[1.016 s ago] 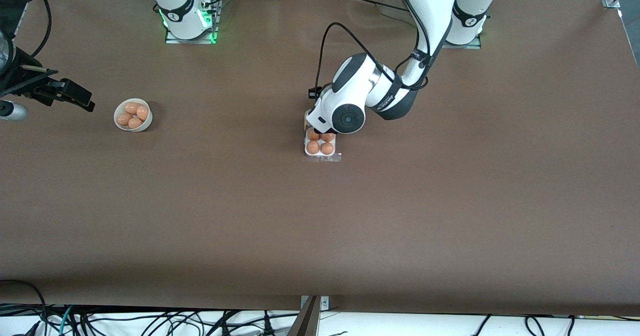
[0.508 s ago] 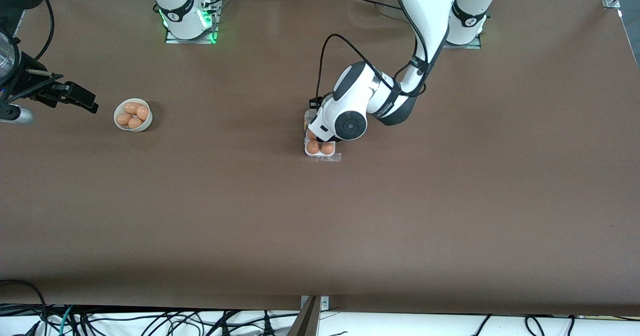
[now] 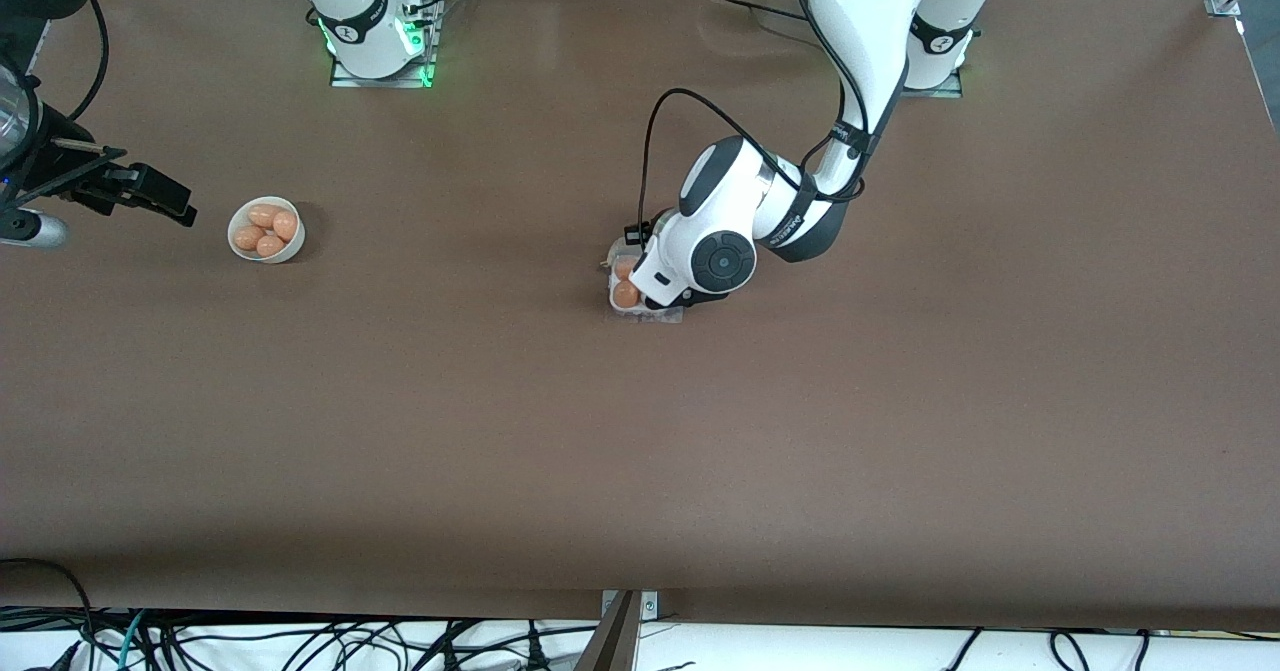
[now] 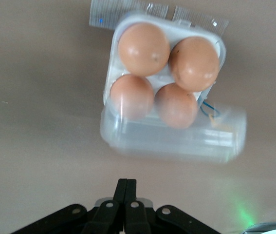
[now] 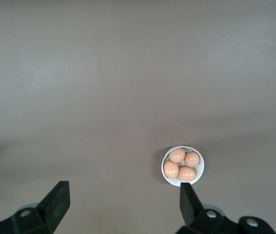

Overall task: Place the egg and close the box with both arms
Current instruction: 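Swing the clear lid shut over the eggs with the left gripper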

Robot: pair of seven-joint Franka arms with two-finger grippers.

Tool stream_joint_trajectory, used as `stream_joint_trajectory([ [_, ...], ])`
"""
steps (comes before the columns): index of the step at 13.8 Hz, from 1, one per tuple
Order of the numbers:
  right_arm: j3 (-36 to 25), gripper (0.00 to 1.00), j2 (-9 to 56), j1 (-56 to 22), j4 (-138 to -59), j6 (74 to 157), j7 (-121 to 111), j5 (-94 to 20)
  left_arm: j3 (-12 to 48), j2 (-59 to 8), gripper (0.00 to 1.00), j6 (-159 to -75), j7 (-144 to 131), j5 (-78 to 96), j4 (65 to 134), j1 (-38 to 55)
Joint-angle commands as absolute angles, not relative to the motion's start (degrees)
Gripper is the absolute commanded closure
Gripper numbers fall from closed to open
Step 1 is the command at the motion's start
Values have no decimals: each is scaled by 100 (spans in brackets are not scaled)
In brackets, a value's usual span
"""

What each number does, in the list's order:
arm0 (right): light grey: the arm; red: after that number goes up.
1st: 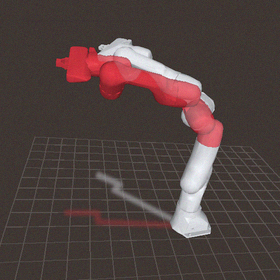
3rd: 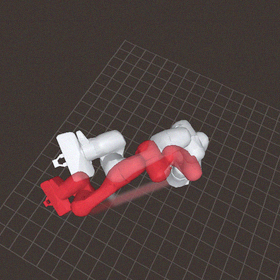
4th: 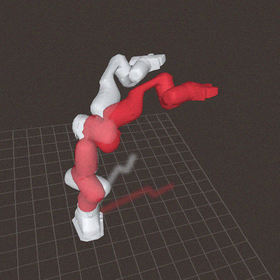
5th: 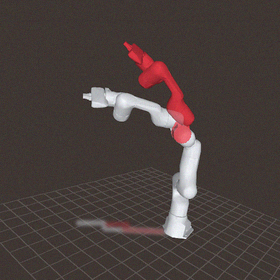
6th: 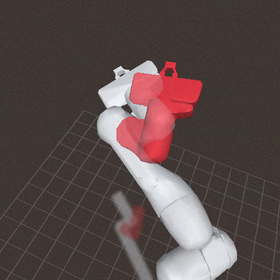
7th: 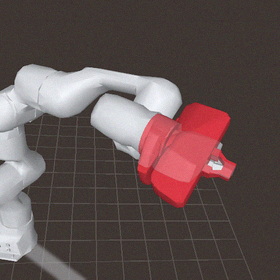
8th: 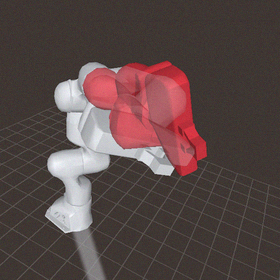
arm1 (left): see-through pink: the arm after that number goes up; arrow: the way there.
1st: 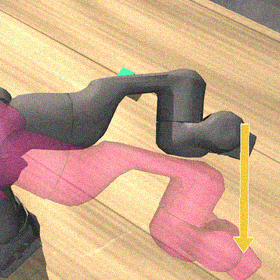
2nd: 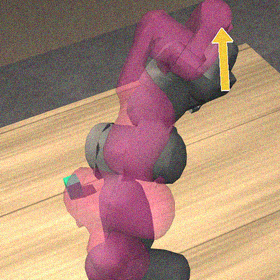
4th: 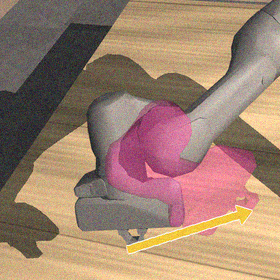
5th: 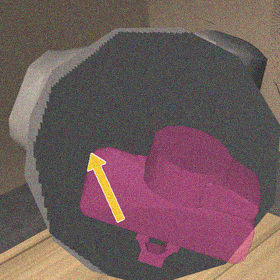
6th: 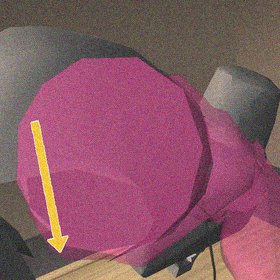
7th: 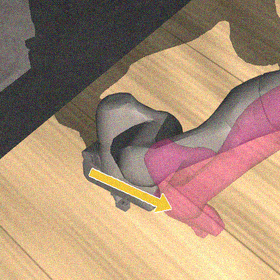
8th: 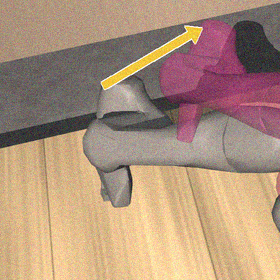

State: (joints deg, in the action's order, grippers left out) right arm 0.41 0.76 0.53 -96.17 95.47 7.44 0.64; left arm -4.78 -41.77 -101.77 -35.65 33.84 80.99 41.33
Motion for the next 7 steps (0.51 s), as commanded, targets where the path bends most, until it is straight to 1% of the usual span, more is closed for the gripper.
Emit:
stream_joint_trajectory([
  [1,18,0,18,70,-9668,9562,633,-18,-483,-4271,96,-10387,-3568,3410,7867,4026],
  [2,18,0,18,70,-9677,9562,633,-18,-483,-4271,96,-10493,-3577,3410,7849,3991],
  [4,26,0,18,70,-9677,9562,633,-18,-536,-4193,95,-10416,-3586,3401,7831,3816],
  [5,18,0,18,70,-9677,9562,633,-18,-641,-4149,89,-10354,-3586,3384,7814,3736],
  [6,18,0,18,70,-9677,9562,633,-18,-877,-4140,81,-10336,-3577,3201,7631,3692],
  [7,18,0,18,70,-9668,9562,633,-18,-1114,-4105,78,-10284,-3577,2825,7316,3674],
])
